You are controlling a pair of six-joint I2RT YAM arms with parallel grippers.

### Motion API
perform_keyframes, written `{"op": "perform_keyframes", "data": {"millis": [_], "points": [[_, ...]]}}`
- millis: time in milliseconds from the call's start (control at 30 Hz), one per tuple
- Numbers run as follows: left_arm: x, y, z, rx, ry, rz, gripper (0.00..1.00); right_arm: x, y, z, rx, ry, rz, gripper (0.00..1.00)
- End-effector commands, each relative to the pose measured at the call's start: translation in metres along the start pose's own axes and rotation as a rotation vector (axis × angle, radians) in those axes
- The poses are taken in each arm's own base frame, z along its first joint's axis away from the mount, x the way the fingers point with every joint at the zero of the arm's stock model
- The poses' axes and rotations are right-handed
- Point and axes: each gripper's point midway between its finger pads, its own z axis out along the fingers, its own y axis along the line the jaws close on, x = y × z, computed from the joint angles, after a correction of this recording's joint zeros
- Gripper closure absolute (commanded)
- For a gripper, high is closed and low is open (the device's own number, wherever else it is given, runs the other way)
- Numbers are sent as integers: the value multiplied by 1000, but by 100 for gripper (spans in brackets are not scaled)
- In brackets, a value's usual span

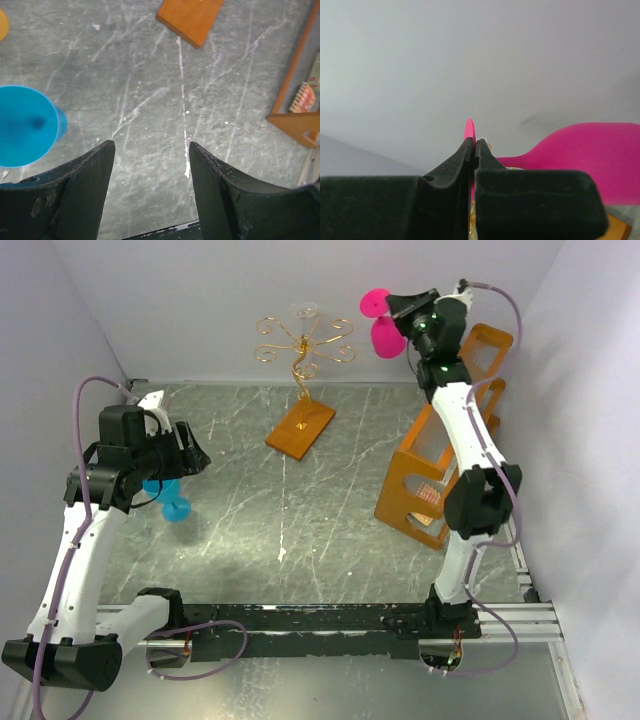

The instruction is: Take the wine glass off the wine glass rack

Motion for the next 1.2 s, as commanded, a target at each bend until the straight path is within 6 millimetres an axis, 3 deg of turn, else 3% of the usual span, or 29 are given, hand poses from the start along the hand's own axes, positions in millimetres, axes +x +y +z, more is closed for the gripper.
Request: {"op": "perform_keyframes", "data": {"millis": [0,100,133,267,500,667,933,1167], "points": [[-11,-32,-7,168,-44,7,28,-44,71,-58,-186,-41,-61,100],[-15,-54,-9,279,-46,-35,28,-51,88,-102,-232,-45,-94,100],[-16,-64,-11,337,-41,-38,28,-46,85,-115,-233,-35,-99,100],[-27,-101,-28,556,-68,-47,27,-48,111,-177,-317,-26,-109,100],[-44,-155,-70,976,-131,-129,24,-11,153,-254,-567,186,0,100],[-54,-167,-83,1115,-160,-132,24,14,175,-288,-694,326,126,100],[-68,-178,-107,1289,-206,-153,24,66,231,-329,-954,562,419,100],[-75,-150,-104,1250,-253,-298,24,82,265,-350,-1094,644,570,100]]}}
